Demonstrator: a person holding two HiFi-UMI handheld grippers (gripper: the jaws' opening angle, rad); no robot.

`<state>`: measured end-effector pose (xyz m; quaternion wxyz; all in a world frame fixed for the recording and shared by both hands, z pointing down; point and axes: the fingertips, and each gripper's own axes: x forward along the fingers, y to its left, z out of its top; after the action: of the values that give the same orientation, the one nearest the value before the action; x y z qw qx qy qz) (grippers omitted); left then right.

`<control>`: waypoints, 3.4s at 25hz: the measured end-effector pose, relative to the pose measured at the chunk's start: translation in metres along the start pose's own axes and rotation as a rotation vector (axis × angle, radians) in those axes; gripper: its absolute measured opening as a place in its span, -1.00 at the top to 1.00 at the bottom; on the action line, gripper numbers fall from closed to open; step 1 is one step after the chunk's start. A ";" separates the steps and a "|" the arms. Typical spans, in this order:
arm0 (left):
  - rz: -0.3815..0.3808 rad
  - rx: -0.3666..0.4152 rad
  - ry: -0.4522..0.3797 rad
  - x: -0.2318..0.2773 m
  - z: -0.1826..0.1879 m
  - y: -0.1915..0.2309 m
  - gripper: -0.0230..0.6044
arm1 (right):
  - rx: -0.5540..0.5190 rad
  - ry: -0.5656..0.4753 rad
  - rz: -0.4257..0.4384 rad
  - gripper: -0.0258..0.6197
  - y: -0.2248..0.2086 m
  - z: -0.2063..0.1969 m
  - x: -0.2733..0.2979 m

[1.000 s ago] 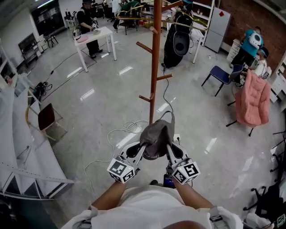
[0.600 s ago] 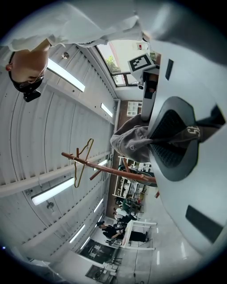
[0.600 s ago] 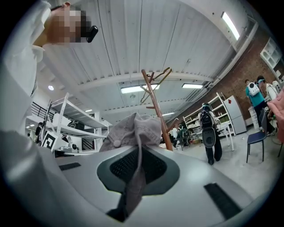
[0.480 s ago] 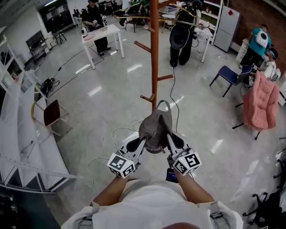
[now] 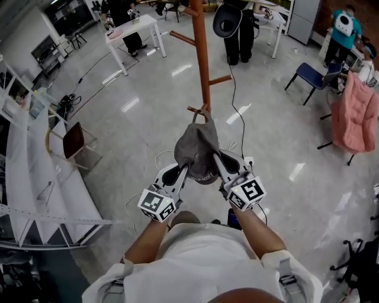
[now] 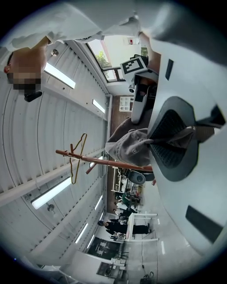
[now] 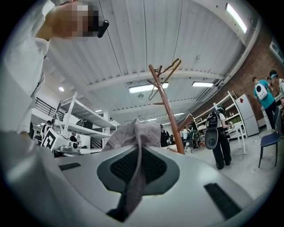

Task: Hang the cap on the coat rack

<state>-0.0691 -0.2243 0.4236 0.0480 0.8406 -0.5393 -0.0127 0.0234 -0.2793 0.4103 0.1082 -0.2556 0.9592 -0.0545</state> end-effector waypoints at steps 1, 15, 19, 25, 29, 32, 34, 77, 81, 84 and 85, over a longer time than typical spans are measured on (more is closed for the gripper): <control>-0.001 0.006 0.004 0.002 -0.003 0.003 0.82 | -0.001 -0.001 -0.002 0.83 -0.002 -0.003 0.003; -0.083 -0.011 0.021 0.031 -0.017 0.083 0.82 | -0.040 0.087 -0.136 0.83 -0.017 -0.034 0.065; -0.106 -0.016 0.023 0.043 -0.019 0.106 0.82 | -0.026 0.105 -0.177 0.83 -0.025 -0.044 0.083; -0.153 -0.047 0.053 0.062 -0.037 0.124 0.82 | 0.006 0.154 -0.245 0.83 -0.039 -0.070 0.088; -0.198 -0.068 0.074 0.076 -0.054 0.126 0.82 | 0.020 0.174 -0.297 0.83 -0.055 -0.084 0.087; -0.225 -0.080 0.094 0.088 -0.064 0.129 0.82 | 0.022 0.197 -0.334 0.83 -0.068 -0.098 0.087; -0.243 -0.085 0.103 0.094 -0.069 0.132 0.82 | 0.025 0.217 -0.358 0.83 -0.077 -0.108 0.088; -0.307 -0.100 0.209 0.144 -0.147 0.160 0.82 | -0.037 0.310 -0.435 0.83 -0.117 -0.166 0.101; -0.303 -0.076 0.238 0.154 -0.162 0.160 0.82 | -0.040 0.335 -0.450 0.83 -0.128 -0.179 0.103; -0.294 -0.075 0.257 0.160 -0.168 0.162 0.82 | -0.023 0.337 -0.461 0.83 -0.136 -0.182 0.104; -0.289 -0.080 0.263 0.163 -0.168 0.163 0.82 | -0.017 0.337 -0.458 0.83 -0.138 -0.182 0.105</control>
<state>-0.1364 -0.4282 0.6115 0.1491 0.9011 -0.4013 0.0689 -0.0423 -0.4426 0.5906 -0.0700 -0.4540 0.8813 -0.1112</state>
